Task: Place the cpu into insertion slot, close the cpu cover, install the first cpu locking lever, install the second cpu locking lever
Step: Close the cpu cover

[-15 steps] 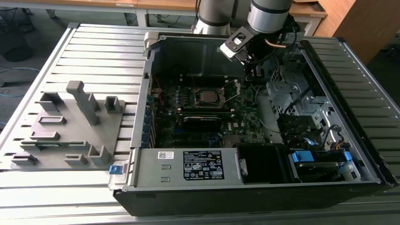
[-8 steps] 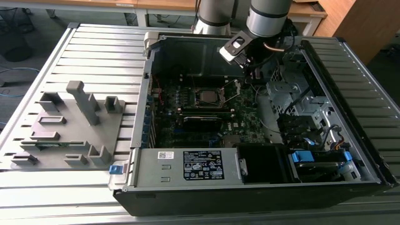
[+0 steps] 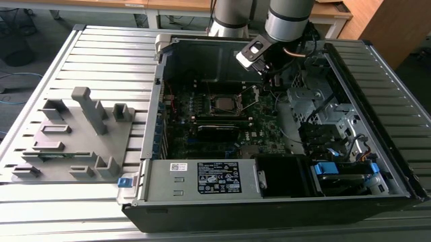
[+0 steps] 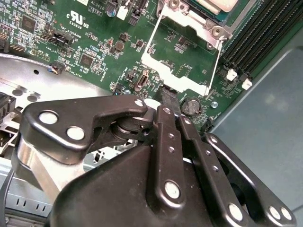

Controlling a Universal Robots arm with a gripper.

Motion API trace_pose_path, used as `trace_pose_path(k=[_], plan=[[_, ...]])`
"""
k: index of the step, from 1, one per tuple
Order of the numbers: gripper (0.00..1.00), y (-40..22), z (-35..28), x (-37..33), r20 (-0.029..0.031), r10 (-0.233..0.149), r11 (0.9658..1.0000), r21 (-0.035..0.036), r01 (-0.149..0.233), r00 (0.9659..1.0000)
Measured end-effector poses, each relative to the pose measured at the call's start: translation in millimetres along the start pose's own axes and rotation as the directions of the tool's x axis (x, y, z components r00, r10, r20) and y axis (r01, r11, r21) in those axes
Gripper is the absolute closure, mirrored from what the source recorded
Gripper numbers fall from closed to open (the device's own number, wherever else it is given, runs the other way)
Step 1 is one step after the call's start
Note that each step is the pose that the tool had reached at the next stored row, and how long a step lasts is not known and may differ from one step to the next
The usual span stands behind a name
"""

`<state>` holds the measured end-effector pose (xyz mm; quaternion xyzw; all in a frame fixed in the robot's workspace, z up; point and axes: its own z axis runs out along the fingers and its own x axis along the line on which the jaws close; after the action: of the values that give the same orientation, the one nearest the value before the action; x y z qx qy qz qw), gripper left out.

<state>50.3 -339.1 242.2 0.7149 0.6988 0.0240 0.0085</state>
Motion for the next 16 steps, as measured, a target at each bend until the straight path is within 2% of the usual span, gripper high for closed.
trace_pose_path(k=[3, 5, 16], plan=[[0.89, -3.2, 0.1, 0.0, -0.0001, 0.000, 1.0000, -0.0001, 0.000, 1.0000], [0.89, -7.9, -0.1, -0.2, 0.0000, 0.000, 1.0000, -0.0005, 0.000, 1.0000], [0.89, -43.4, -1.1, -1.0, -0.0003, 0.000, 1.0000, -0.0094, 0.000, 1.0000]])
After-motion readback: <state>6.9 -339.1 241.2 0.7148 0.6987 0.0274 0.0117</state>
